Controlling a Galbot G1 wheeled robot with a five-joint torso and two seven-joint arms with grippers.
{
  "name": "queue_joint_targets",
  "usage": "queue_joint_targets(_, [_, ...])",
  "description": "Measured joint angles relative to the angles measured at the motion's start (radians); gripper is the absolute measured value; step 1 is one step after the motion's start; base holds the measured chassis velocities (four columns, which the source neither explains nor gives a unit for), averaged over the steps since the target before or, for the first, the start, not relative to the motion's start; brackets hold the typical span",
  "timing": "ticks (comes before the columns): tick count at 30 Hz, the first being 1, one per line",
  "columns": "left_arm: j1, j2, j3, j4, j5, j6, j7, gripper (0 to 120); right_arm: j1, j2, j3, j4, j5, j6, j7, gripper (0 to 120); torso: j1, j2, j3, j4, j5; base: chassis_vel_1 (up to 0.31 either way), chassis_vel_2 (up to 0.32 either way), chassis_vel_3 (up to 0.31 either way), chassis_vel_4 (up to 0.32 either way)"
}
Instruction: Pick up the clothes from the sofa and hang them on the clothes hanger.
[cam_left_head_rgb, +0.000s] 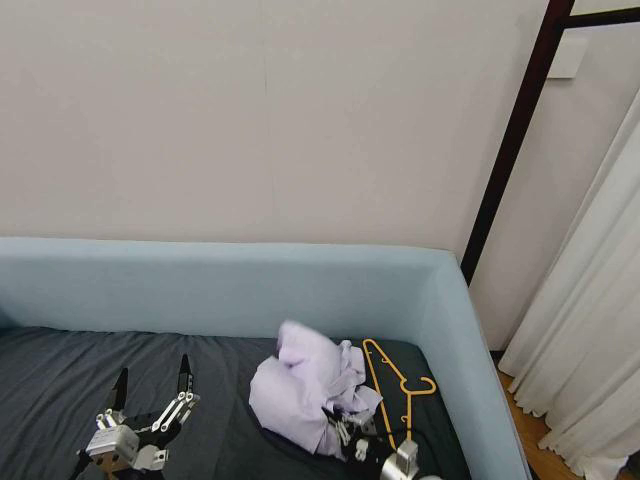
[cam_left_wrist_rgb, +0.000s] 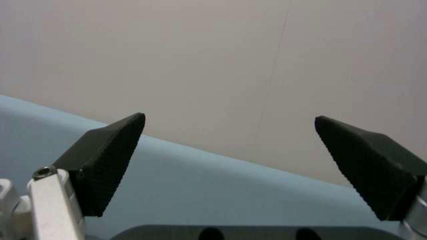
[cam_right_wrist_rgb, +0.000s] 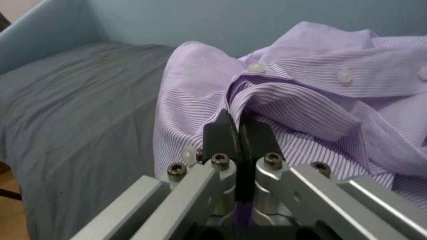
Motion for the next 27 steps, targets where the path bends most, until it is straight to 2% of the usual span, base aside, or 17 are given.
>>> queue_joint_targets(7, [0.007,-0.002,0.001,-0.002,0.0,-0.012,0.0,100,-0.035,0.01,-0.019,0.026,0.0,-0.011,0.026,0,0.0,0.0,0.0,0.0001,0.0001,0.0,0.0,0.0,0.0])
queue_joint_targets(10, [0.004,-0.003,-0.001,0.001,-0.001,-0.012,0.0,100,-0.046,0.004,-0.029,0.064,0.045,-0.013,0.025,1,0.0,0.0,0.0,0.0,0.0002,0.0,0.0,0.0,0.0])
queue_joint_targets(13, [-0.003,-0.002,-0.007,0.019,-0.001,-0.011,0.0,100,-0.06,-0.02,-0.041,0.161,0.138,-0.038,0.011,14,0.0,0.0,0.0,0.0,0.0001,0.0,0.0,0.0,0.0])
queue_joint_targets(14, [-0.003,-0.002,-0.007,0.019,-0.001,-0.011,0.0,100,-0.06,-0.02,-0.041,0.161,0.138,-0.038,0.011,14,0.0,0.0,0.0,0.0,0.0001,0.0,0.0,0.0,0.0])
queue_joint_targets(17, [-0.006,-0.007,-0.007,0.038,0.004,-0.001,0.001,100,-0.063,-0.062,-0.046,0.295,0.244,-0.085,0.055,29,0.0,0.0,0.0,0.0,0.0002,0.0,0.0,0.0,0.0])
queue_joint_targets(18, [-0.006,-0.007,-0.007,0.038,0.004,-0.001,0.001,100,-0.063,-0.062,-0.046,0.295,0.244,-0.085,0.055,29,0.0,0.0,0.0,0.0,0.0002,0.0,0.0,0.0,0.0])
queue_joint_targets(21, [-0.006,-0.009,-0.006,0.048,0.01,0.003,0.002,100,-0.064,-0.1,-0.025,0.383,0.337,-0.112,0.113,41,0.0,0.0,0.0,0.0001,0.0001,0.0,0.0,0.0,0.0])
queue_joint_targets(24, [-0.007,-0.009,-0.009,0.054,0.011,0.003,0.002,100,-0.073,-0.122,-0.004,0.412,0.338,-0.124,0.124,50,0.0,0.0,0.0,0.0001,0.0002,0.0,0.0,0.0,0.0])
queue_joint_targets(27, [-0.016,-0.008,-0.011,0.067,0.01,0.004,0.0,100,-0.107,-0.149,0.001,0.431,0.254,-0.176,0.21,65,0.0,0.0,0.0,-0.0002,0.0002,0.0,0.0,0.0,0.0])
